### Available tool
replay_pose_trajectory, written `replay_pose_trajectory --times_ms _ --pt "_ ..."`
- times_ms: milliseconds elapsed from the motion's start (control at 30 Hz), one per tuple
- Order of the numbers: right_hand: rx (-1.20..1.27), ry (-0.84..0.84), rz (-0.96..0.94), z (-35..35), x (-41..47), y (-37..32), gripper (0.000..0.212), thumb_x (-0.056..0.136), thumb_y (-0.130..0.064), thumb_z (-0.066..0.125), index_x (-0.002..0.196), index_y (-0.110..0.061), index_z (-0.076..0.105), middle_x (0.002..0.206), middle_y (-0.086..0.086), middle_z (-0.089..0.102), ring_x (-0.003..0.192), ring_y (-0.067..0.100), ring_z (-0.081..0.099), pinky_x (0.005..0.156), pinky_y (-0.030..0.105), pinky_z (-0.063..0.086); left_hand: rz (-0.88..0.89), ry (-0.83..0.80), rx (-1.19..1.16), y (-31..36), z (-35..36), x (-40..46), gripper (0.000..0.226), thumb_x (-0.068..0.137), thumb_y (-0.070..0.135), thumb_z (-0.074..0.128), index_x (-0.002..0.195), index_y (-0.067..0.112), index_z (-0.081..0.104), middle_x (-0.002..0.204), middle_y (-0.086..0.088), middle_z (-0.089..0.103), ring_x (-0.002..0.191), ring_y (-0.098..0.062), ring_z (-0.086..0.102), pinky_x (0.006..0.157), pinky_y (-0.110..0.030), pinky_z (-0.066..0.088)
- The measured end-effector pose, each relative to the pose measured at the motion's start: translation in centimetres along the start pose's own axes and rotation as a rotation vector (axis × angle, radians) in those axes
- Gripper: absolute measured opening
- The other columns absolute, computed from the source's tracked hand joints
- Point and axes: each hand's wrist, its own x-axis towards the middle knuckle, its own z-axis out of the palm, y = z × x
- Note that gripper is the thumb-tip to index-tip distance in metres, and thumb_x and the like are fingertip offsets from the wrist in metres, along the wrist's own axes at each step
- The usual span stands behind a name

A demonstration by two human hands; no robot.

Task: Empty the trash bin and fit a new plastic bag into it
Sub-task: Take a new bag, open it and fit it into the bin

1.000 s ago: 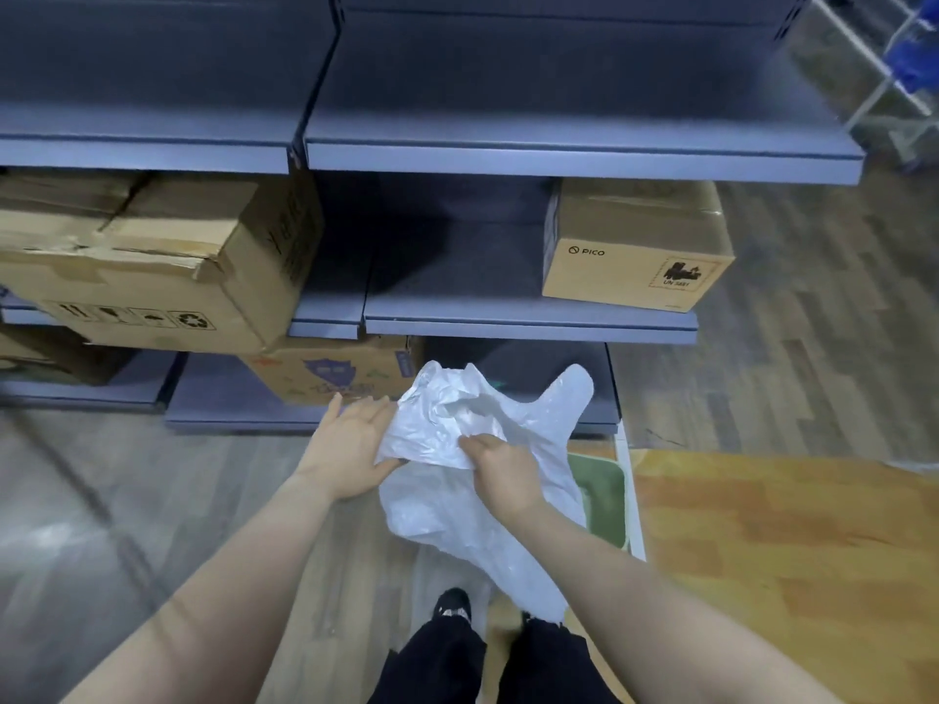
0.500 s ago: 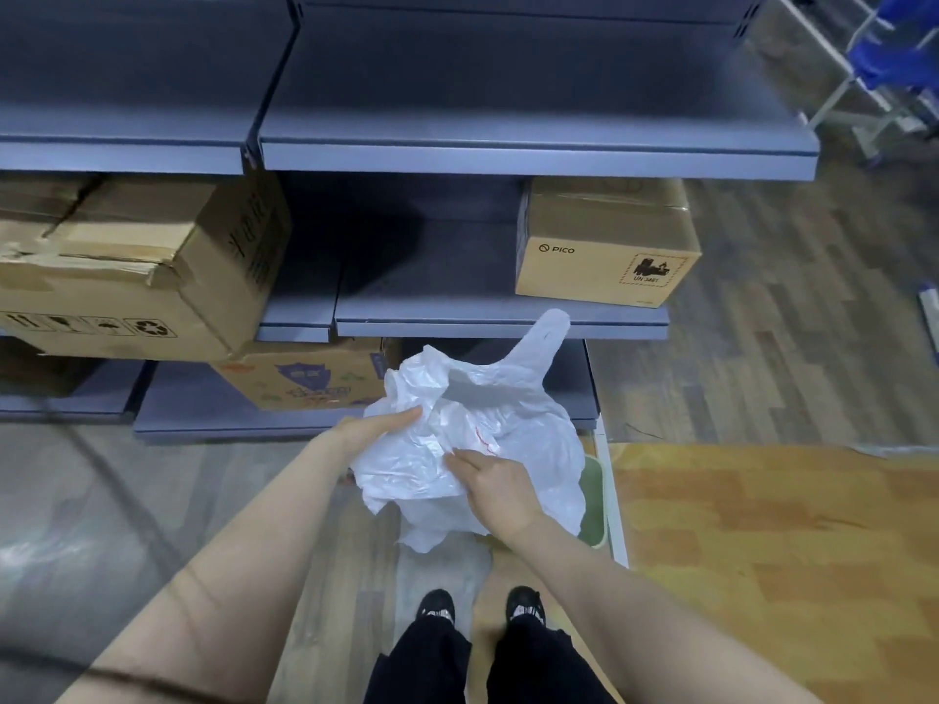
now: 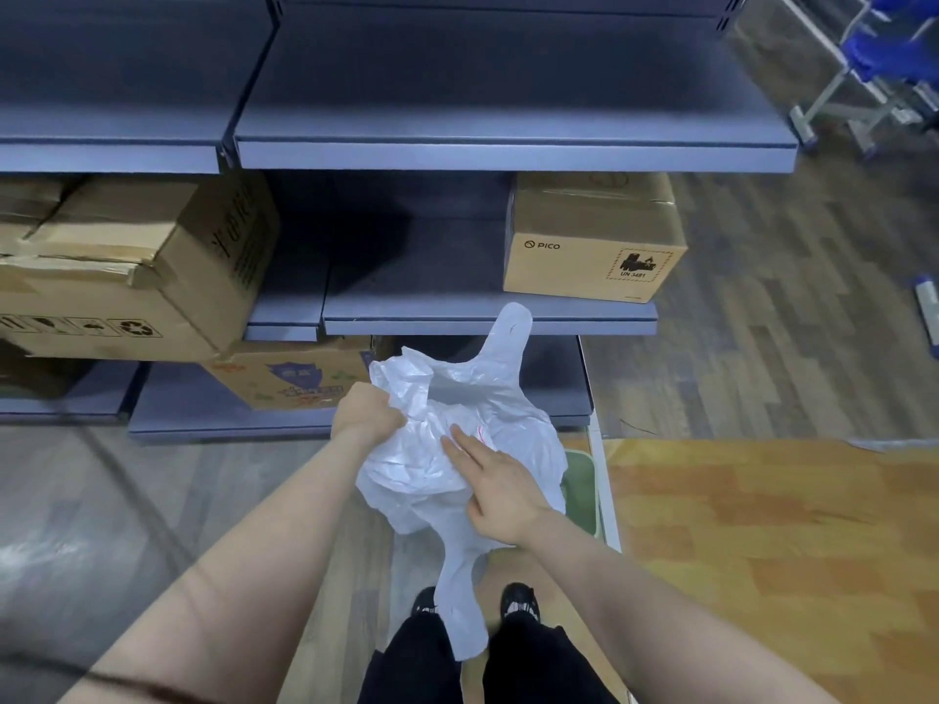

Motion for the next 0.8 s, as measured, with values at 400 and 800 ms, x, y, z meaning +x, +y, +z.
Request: replay_pose_trajectory --times_ms 400,800 --pt "-0.019 -0.022 0.485 0.1 -2.9 9.1 0.095 0.089 -0.057 0.047 0.149 -0.013 -0.011 0.16 0.001 -0.005 0.146 0.019 0.014 0.105 0.035 0.04 0.203 -0.089 -0.035 1.1 -10.0 -4.2 0.026 0.078 0.002 0.072 0.056 0.007 0.059 0.06 -0.004 0.047 0.057 -0.018 0.041 0.051 -0.022 0.029" --pt "0.324 -0.02 0.681 1.6 5.7 7.2 0.071 0.081 -0.036 0.069 0.14 -0.011 0.037 0.143 0.016 0.045 0.132 0.033 0.041 0.109 0.045 0.032 0.343 0.157 0.15 -2.1 -14.0 -10.1 0.028 0.078 0.012 0.071 0.058 -0.005 0.06 0.057 -0.005 0.04 0.055 -0.014 0.032 0.053 -0.027 0.027"
